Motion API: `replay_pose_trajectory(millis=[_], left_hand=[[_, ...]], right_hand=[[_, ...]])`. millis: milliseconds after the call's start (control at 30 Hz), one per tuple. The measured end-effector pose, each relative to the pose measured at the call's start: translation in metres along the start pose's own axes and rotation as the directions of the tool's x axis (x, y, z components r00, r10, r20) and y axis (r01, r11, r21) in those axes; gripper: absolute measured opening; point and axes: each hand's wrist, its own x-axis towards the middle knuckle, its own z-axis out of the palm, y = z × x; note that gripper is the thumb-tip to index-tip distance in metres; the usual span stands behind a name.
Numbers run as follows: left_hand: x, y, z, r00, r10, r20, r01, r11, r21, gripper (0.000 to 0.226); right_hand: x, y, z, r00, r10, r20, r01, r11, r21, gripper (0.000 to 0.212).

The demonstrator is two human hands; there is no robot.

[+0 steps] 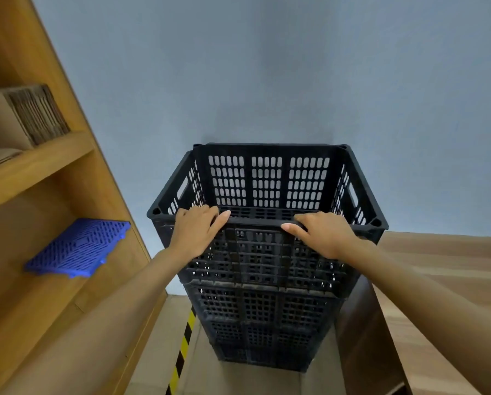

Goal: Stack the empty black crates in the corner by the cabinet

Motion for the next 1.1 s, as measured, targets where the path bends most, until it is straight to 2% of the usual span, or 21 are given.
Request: replay_pose_trajectory(millis=[133,233,333,400,533,667,767,833,900,1000,1100], left_hand=[[0.021,-0.003,0.004,0.999,-0.003,0.039,0.005,0.998,-0.059,0.046],[0.045,-0.005,0.013,0.997,-0.034,0.063,0.039,0.997,-0.073,0.037],[0.071,-0.005,0.017,0.987,-0.077,0.14,0.085,0.995,-0.052,0.041],[0.082,-0.007,0.018,0.978,-0.087,0.19,0.104,0.991,-0.079,0.04],[0.084,-0.011,0.019,0.971,-0.065,0.228,0.079,0.995,-0.054,0.045],[0.076,-0.011,0.017,0.979,-0.035,0.198,0.055,0.994,-0.095,0.039],[0.057,-0.012,0.019,0.989,0.117,0.087,-0.104,0.983,-0.149,0.039],[0.047,-0.015,0.018,0.973,0.223,0.055,-0.214,0.967,-0.136,0.042],[0.046,-0.02,0.013,0.96,0.276,0.05,-0.266,0.953,-0.141,0.045],[0.052,-0.018,-0.007,0.951,0.302,0.067,-0.279,0.93,-0.241,0.047],[0.067,-0.013,-0.041,0.936,0.303,0.177,-0.228,0.908,-0.35,0.044]], right_hand=[[0.018,0.003,0.0,0.999,0.04,0.008,-0.04,0.999,0.007,0.054],[0.039,0.008,0.007,0.992,0.124,-0.006,-0.124,0.992,0.033,0.061],[0.056,0.011,0.013,0.973,0.23,0.022,-0.231,0.971,0.063,0.061],[0.063,0.014,0.014,0.97,0.242,0.031,-0.244,0.967,0.076,0.059],[0.061,0.018,0.01,0.976,0.213,0.045,-0.217,0.968,0.128,0.049],[0.056,0.016,0.002,0.982,0.184,0.053,-0.19,0.966,0.173,0.042],[0.051,0.016,-0.01,0.988,0.128,0.088,-0.144,0.965,0.219,0.036],[0.049,0.015,-0.018,0.989,0.09,0.115,-0.115,0.967,0.228,0.038],[0.044,0.013,-0.025,0.986,0.046,0.158,-0.076,0.98,0.186,0.047],[0.038,0.011,-0.036,0.971,0.015,0.24,-0.041,0.994,0.102,0.064],[0.043,0.01,-0.056,0.944,0.004,0.33,-0.043,0.993,0.111,0.056]])
